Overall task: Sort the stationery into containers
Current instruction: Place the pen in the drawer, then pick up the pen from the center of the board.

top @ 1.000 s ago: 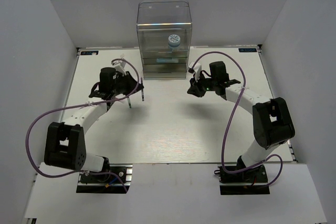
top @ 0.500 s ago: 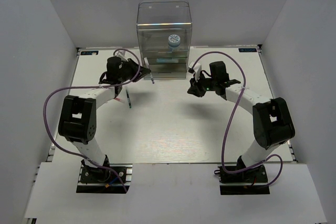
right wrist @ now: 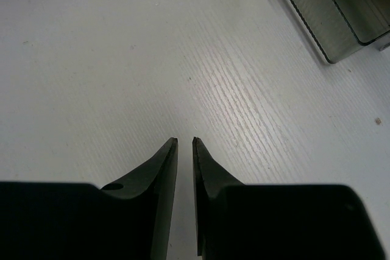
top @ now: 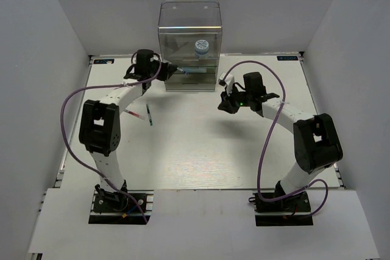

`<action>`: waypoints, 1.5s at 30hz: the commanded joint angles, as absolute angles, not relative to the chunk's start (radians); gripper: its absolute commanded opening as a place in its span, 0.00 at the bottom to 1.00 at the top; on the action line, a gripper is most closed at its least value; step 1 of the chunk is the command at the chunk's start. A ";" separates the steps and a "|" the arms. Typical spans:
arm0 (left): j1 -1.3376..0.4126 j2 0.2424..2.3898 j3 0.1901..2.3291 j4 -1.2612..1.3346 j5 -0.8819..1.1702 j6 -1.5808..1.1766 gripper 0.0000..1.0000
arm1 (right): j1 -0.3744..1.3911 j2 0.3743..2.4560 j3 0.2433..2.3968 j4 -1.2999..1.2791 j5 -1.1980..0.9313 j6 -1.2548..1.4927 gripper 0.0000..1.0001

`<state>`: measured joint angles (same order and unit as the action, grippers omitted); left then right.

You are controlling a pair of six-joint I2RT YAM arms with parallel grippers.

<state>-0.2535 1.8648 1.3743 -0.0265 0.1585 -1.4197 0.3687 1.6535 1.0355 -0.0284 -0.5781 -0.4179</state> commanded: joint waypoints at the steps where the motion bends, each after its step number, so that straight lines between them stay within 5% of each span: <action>1: -0.268 1.946 1.466 -0.190 0.119 -1.512 0.00 | 0.365 1.608 1.042 -0.017 -0.583 -0.400 0.22; 9: -0.290 2.055 1.574 -0.221 0.143 -1.588 0.03 | 0.365 1.591 1.019 -0.017 -0.568 -0.405 0.22; 21: -0.317 2.126 1.666 -0.242 0.143 -1.615 0.49 | 0.364 1.594 1.020 -0.020 -0.568 -0.410 0.22; 29: -0.318 2.054 1.605 -0.175 0.175 -1.615 0.54 | 0.367 1.598 1.029 -0.037 -0.575 -0.445 0.26; 32: -0.318 1.953 1.524 -0.121 0.209 -1.533 0.54 | 0.370 1.605 1.045 -0.055 -0.618 -0.509 0.36; 36: -0.318 1.792 1.427 -0.187 0.174 -1.262 0.54 | 0.386 1.647 1.094 -0.148 -0.725 -0.639 0.90; 42: -0.287 1.456 0.979 -0.284 0.005 -0.968 0.65 | 0.468 1.827 1.313 -0.374 -0.723 -0.697 0.90; 44: -0.287 1.263 0.872 -0.299 -0.089 -0.968 0.85 | 0.520 1.859 1.373 -0.334 -0.666 -0.664 0.74; 45: -0.287 1.196 0.765 -0.299 -0.106 -0.968 0.88 | 0.534 1.894 1.425 -0.333 -0.626 -0.588 0.41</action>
<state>-0.2962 1.3418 0.9211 -0.2428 0.0166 -1.0706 0.4744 1.8503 1.3140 -0.2859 -0.6777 -0.6724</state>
